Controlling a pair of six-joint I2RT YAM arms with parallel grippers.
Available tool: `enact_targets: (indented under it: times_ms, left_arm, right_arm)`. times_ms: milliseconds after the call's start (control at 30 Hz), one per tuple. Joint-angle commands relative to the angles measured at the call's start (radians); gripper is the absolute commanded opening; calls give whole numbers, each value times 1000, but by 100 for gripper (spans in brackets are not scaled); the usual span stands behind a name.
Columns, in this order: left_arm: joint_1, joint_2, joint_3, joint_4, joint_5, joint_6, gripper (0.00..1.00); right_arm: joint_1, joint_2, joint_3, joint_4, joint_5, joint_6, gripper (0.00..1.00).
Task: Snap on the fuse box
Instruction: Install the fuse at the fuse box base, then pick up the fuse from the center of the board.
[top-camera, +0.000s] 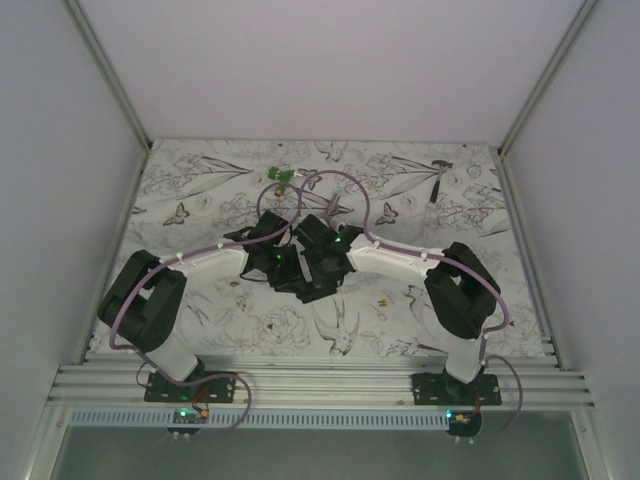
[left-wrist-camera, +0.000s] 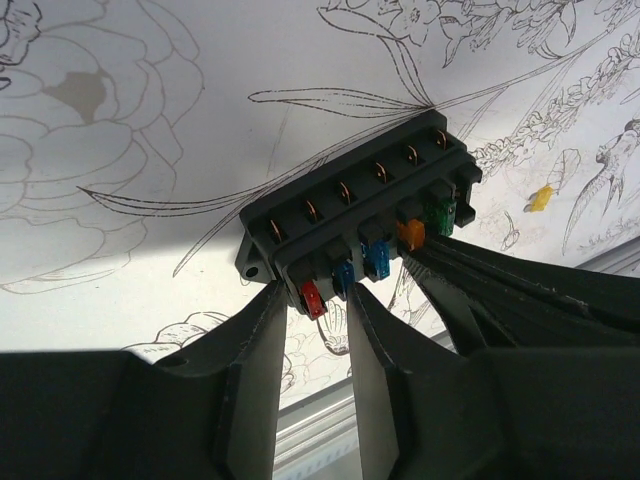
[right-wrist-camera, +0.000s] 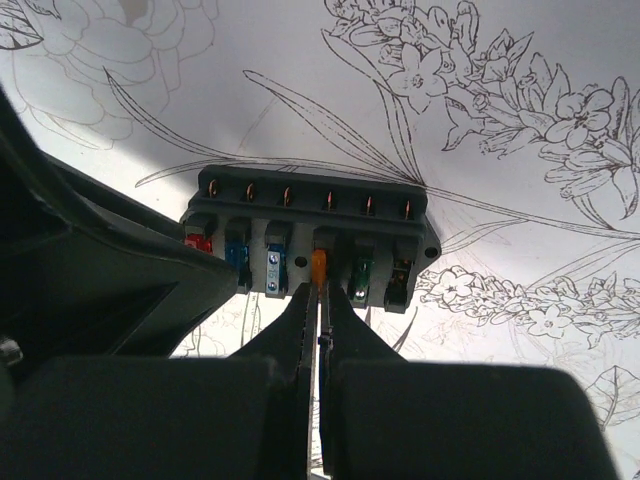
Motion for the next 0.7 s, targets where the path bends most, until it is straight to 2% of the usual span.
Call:
enact_targets:
  times_ms: [0, 200, 367, 500, 667]
  left_arm:
    - [-7, -4, -8, -27, -11, 0, 32]
    - [3, -86, -41, -29, -39, -7, 34]
    - [10, -167, -79, -45, -74, -8, 40]
    - [12, -228, -103, -79, -110, 2, 44]
    - [13, -310, -146, -101, -139, 6, 53]
  right_arm:
    - [32, 226, -114, -64, 77, -18, 0]
    - [58, 44, -39, -32, 85, -50, 1]
    - [62, -88, 7, -34, 94, -70, 31]
    - [62, -200, -32, -35, 125, -65, 38]
    - [29, -344, -169, -88, 213, -23, 50]
